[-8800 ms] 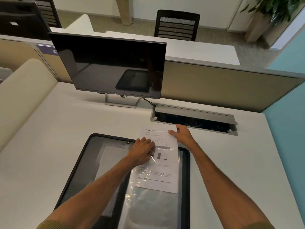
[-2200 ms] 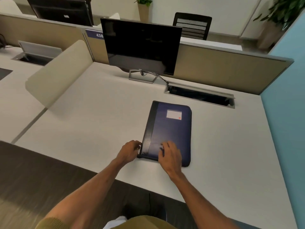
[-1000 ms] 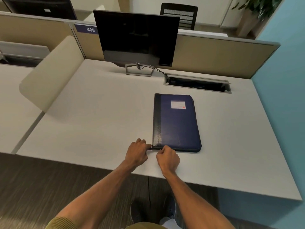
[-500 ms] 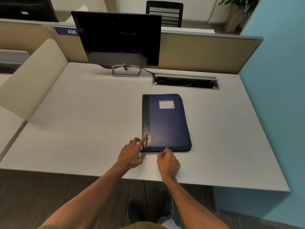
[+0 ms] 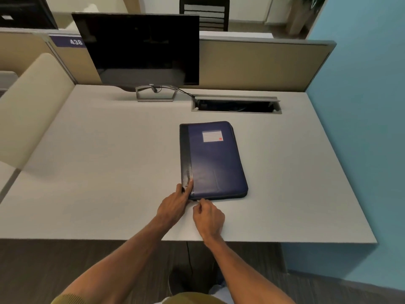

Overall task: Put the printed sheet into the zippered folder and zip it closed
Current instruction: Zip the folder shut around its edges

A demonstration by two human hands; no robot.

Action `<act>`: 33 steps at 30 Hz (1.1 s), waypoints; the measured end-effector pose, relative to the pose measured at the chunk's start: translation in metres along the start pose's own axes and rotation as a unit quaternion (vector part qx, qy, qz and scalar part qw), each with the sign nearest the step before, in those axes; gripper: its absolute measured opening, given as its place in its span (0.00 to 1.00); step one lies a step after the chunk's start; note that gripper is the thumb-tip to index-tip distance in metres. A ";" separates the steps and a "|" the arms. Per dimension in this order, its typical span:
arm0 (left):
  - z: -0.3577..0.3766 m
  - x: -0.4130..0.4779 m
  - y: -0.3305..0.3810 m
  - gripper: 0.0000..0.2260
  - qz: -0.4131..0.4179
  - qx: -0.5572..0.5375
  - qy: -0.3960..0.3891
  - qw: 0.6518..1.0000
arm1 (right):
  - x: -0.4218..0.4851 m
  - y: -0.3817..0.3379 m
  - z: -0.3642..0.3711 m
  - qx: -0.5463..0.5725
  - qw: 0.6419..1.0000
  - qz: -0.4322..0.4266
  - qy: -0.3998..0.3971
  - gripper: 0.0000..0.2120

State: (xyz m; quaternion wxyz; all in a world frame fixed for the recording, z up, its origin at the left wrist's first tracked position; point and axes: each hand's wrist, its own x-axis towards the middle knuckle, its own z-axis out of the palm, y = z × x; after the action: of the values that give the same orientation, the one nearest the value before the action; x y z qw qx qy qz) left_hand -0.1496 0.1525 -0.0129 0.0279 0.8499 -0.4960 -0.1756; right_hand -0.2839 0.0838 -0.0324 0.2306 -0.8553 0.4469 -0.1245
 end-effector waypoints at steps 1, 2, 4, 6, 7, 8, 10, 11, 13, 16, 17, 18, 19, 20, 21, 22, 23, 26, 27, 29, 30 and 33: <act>-0.001 -0.001 0.001 0.40 -0.003 0.002 -0.001 1.000 | 0.002 0.002 -0.002 -0.004 1.000 -0.002 0.003 0.05; -0.002 -0.002 0.001 0.39 -0.005 0.004 0.001 1.000 | 0.004 0.004 -0.004 -0.009 1.000 -0.001 0.013 0.06; -0.002 -0.003 -0.001 0.39 -0.004 0.016 0.009 1.000 | 0.009 0.014 -0.009 -0.019 0.999 0.016 0.042 0.09; -0.004 -0.004 -0.005 0.39 -0.006 0.029 0.011 1.000 | 0.013 0.029 -0.016 -0.024 0.997 0.037 0.061 0.11; -0.004 -0.005 -0.009 0.39 -0.007 0.032 0.011 0.999 | 0.014 0.036 -0.020 -0.026 0.996 0.045 0.066 0.11; -0.005 -0.006 -0.014 0.39 -0.006 0.035 0.014 0.999 | 0.016 0.043 -0.024 -0.030 0.996 0.053 0.072 0.12; -0.005 -0.008 -0.026 0.40 -0.004 0.042 0.019 0.999 | 0.019 0.060 -0.034 -0.034 0.992 0.084 0.083 0.13; -0.005 -0.009 -0.032 0.41 -0.004 0.047 0.024 0.999 | 0.020 0.070 -0.039 -0.035 0.991 0.100 0.086 0.13; -0.006 -0.011 -0.044 0.42 -0.002 0.065 0.035 0.997 | 0.022 0.087 -0.048 -0.044 0.990 0.103 0.084 0.12; -0.007 -0.012 -0.051 0.40 0.010 0.095 0.062 0.993 | 0.026 0.103 -0.060 -0.064 0.994 0.054 0.074 0.12; -0.007 -0.012 -0.051 0.39 0.014 0.097 0.072 0.993 | 0.026 0.106 -0.062 -0.062 0.995 0.041 0.074 0.11; -0.007 -0.011 -0.050 0.39 0.015 0.095 0.080 0.992 | 0.027 0.109 -0.063 -0.058 0.995 0.030 0.075 0.11; -0.006 -0.010 -0.049 0.39 0.012 0.094 0.088 0.992 | 0.028 0.111 -0.064 -0.057 0.995 0.021 0.075 0.09; -0.006 -0.010 -0.047 0.39 0.005 0.092 0.096 0.991 | 0.029 0.114 -0.064 -0.058 0.996 0.015 0.072 0.07; -0.008 -0.009 -0.043 0.38 -0.002 0.085 0.104 0.991 | 0.031 0.117 -0.064 -0.059 0.996 0.009 0.069 0.05; -0.009 -0.008 -0.038 0.38 -0.004 0.073 0.110 0.991 | 0.033 0.120 -0.064 -0.055 0.996 0.006 0.066 0.04; -0.010 -0.007 -0.031 0.37 0.000 0.058 0.114 0.992 | 0.036 0.123 -0.065 -0.046 0.997 0.005 0.061 0.04; -0.006 -0.002 -0.001 0.35 0.039 0.031 0.114 0.992 | 0.041 0.127 -0.070 -0.012 0.999 -0.003 0.032 0.06; -0.004 0.001 0.011 0.34 0.057 0.028 0.113 0.992 | 0.043 0.129 -0.072 -0.002 1.000 -0.007 0.018 0.06; -0.001 0.007 0.038 0.34 0.086 0.028 0.108 0.990 | 0.047 0.132 -0.077 0.010 1.000 -0.011 -0.009 0.06; 0.000 0.011 0.053 0.32 0.095 0.031 0.106 0.989 | 0.050 0.133 -0.080 0.015 1.000 -0.013 -0.021 0.05; 0.001 0.023 0.097 0.20 0.078 0.019 0.092 0.993 | 0.060 0.137 -0.089 0.036 0.998 -0.026 -0.050 0.05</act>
State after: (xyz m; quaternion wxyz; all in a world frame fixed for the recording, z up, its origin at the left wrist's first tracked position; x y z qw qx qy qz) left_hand -0.2210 0.0838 0.0013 0.0709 0.8218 -0.5590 -0.0849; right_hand -0.3838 -0.0582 -0.0245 0.2798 -0.8630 0.4079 -0.1031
